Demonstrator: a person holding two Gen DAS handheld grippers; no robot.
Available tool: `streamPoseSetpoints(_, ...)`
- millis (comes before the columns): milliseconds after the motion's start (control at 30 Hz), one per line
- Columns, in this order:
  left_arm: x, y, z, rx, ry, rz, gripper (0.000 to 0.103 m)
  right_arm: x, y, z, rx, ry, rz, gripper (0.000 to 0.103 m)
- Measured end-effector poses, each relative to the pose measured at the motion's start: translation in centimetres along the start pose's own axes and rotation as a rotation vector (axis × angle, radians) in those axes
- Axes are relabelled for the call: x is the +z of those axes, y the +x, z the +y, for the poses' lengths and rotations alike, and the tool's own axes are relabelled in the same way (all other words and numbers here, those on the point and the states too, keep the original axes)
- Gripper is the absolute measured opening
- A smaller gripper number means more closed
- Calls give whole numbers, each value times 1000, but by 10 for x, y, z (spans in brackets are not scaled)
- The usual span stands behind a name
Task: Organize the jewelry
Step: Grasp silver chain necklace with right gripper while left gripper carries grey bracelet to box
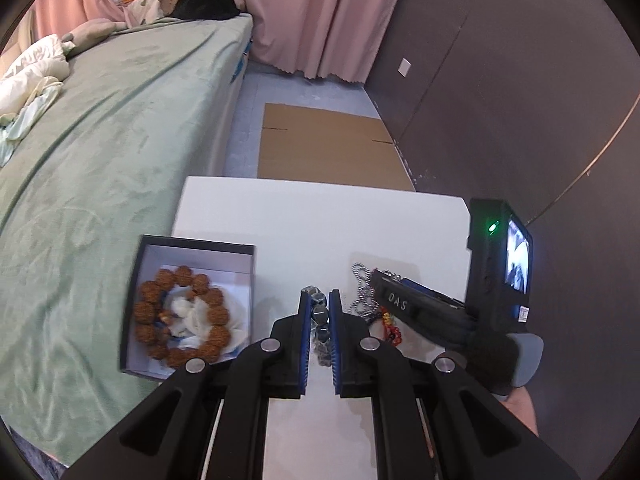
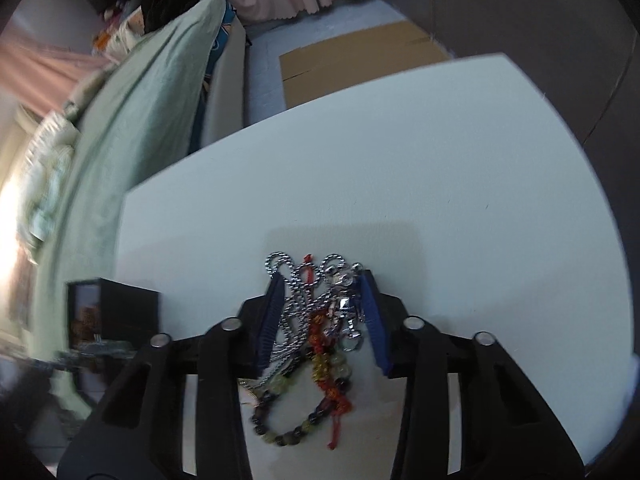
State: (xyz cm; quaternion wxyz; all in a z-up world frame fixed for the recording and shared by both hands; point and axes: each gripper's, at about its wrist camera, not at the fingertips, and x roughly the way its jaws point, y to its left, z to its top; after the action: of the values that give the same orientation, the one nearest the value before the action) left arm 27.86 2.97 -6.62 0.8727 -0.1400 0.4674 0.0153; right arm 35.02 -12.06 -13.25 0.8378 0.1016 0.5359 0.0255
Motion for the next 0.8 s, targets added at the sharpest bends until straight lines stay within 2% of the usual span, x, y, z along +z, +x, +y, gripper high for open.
streamPoseSetpoints(67, 1, -7, 3, 9, -4, -9, 7, 0, 2, 0, -44, -27, -18, 18)
streamPoseSetpoints(100, 2, -11, 5, 15, -6, -15, 7, 0, 3, -2, -29, -25, -19, 18)
streamPoseSetpoints(300, 6, -34, 11, 26, -4, -47, 7, 6, -4, -30, 162, 68, 23, 14)
streamPoseSetpoints(567, 16, -60, 17, 36, -2, -94, 7, 5, -47, -28, 309, 61, -58, 14)
streamPoseSetpoints(800, 25, -79, 30, 67, -10, -131, 7, 9, -99, -2, 422, -26, -206, 14)
